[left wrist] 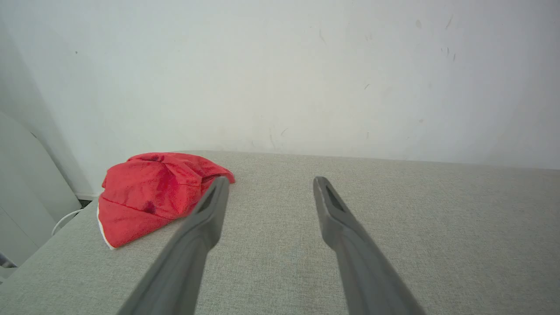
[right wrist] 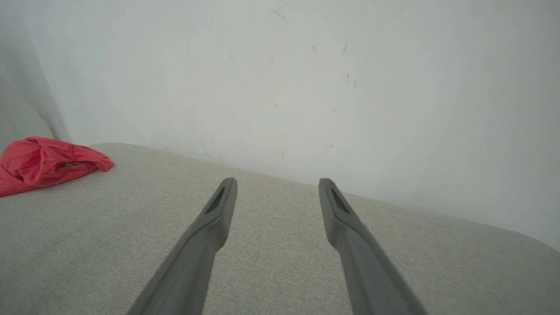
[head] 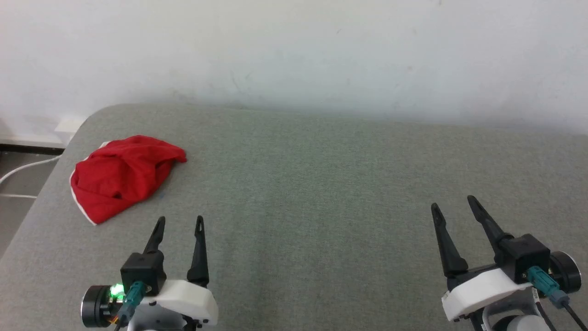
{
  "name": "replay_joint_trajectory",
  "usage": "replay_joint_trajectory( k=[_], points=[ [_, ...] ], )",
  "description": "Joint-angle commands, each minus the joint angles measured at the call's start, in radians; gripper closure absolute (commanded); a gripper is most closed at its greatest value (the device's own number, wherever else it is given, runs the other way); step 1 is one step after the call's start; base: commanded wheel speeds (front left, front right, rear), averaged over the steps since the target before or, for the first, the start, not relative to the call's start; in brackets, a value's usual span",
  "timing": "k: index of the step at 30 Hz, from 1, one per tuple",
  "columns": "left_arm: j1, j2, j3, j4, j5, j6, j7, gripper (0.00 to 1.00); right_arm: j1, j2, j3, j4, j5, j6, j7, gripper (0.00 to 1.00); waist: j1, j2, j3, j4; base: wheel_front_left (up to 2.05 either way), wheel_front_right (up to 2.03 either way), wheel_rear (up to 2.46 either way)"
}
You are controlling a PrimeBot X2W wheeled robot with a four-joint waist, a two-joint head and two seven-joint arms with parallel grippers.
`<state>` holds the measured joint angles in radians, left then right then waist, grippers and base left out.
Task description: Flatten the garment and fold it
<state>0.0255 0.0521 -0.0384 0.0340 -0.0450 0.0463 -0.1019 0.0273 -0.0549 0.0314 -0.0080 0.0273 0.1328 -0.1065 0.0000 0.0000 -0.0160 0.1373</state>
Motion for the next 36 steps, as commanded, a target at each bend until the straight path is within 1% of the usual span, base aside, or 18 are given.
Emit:
replay_joint_trajectory(
  k=[1, 15, 22, 36],
  points=[
    [0.014, -0.001, -0.003, 0.004, -0.007, 0.006, -0.012, 0.00, 0.009, 0.002, 0.000, -0.005, 0.004, -0.001, -0.008, 0.00, 0.0000, 0.0000, -0.002, 0.020, 0.00, 0.00, 0.00],
    [0.021, -0.001, -0.013, 0.007, -0.019, 0.017, -0.042, 0.00, 0.010, 0.003, -0.006, -0.006, 0.016, -0.001, -0.037, 0.00, 0.0000, 0.0000, -0.001, 0.129, 0.00, 0.00, 0.00],
    [0.023, -0.001, -0.019, 0.010, -0.025, 0.022, -0.056, 0.00, 0.009, 0.003, -0.007, 0.007, 0.002, -0.001, -0.052, 0.00, 0.0000, 0.0000, -0.002, 0.184, 0.00, 0.00, 0.00],
    [0.028, -0.001, -0.033, 0.012, -0.038, 0.036, -0.086, 0.00, 0.008, 0.003, 0.012, -0.003, -0.004, -0.001, -0.081, 0.00, 0.0000, 0.0000, 0.003, 0.299, 0.00, 0.00, 0.00]
  ],
)
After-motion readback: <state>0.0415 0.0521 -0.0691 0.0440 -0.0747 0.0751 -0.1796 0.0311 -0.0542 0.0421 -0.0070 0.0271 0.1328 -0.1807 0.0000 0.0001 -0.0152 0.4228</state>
